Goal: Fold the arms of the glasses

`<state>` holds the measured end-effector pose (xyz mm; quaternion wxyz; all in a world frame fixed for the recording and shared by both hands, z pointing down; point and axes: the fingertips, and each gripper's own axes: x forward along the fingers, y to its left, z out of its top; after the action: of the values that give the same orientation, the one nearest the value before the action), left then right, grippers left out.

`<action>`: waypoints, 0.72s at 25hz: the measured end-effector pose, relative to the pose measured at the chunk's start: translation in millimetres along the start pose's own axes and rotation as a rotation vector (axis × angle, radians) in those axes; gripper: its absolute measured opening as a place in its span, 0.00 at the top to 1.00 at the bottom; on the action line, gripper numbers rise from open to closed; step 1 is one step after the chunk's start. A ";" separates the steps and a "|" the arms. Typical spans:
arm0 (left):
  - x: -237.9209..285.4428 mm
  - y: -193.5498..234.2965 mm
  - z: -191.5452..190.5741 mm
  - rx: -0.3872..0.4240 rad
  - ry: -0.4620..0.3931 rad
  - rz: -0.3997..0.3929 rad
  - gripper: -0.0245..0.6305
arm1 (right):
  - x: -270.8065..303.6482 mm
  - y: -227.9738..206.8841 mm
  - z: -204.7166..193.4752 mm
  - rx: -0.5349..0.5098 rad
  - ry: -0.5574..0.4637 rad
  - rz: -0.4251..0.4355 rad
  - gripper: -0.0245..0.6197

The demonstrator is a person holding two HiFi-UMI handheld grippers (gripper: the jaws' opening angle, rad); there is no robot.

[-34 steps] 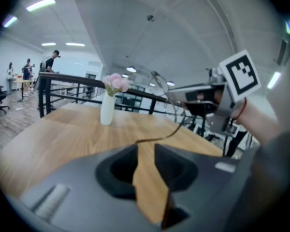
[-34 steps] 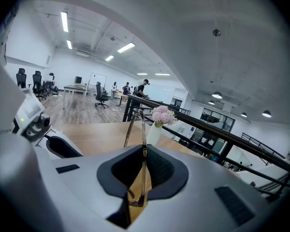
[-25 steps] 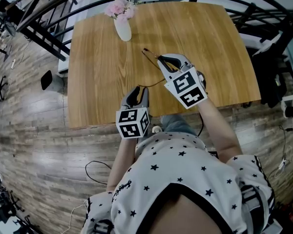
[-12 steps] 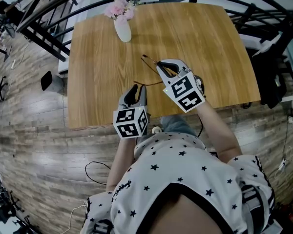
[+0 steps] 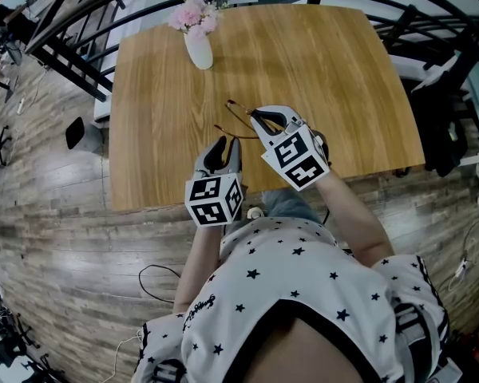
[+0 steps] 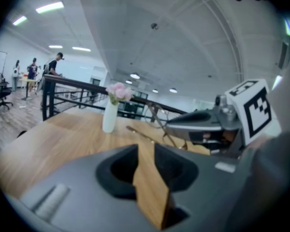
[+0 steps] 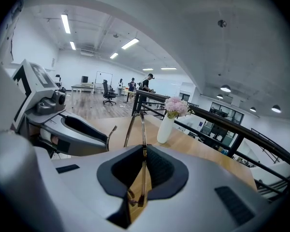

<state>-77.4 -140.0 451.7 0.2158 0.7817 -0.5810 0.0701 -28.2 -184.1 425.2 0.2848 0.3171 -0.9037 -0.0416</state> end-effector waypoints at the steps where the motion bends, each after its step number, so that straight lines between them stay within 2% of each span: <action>1: 0.7 -0.7 0.4 -0.002 -0.001 -0.001 0.81 | 0.4 1.2 -0.7 0.002 0.000 0.003 0.92; 18: 3.4 -4.8 8.7 -0.013 -0.019 -0.015 0.81 | 4.8 26.4 -3.8 -0.007 0.015 0.050 0.92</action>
<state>-73.1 -145.5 443.9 0.2159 0.7853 -0.5774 0.0571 -43.6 -165.6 437.5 0.2937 0.2939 -0.9089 -0.0353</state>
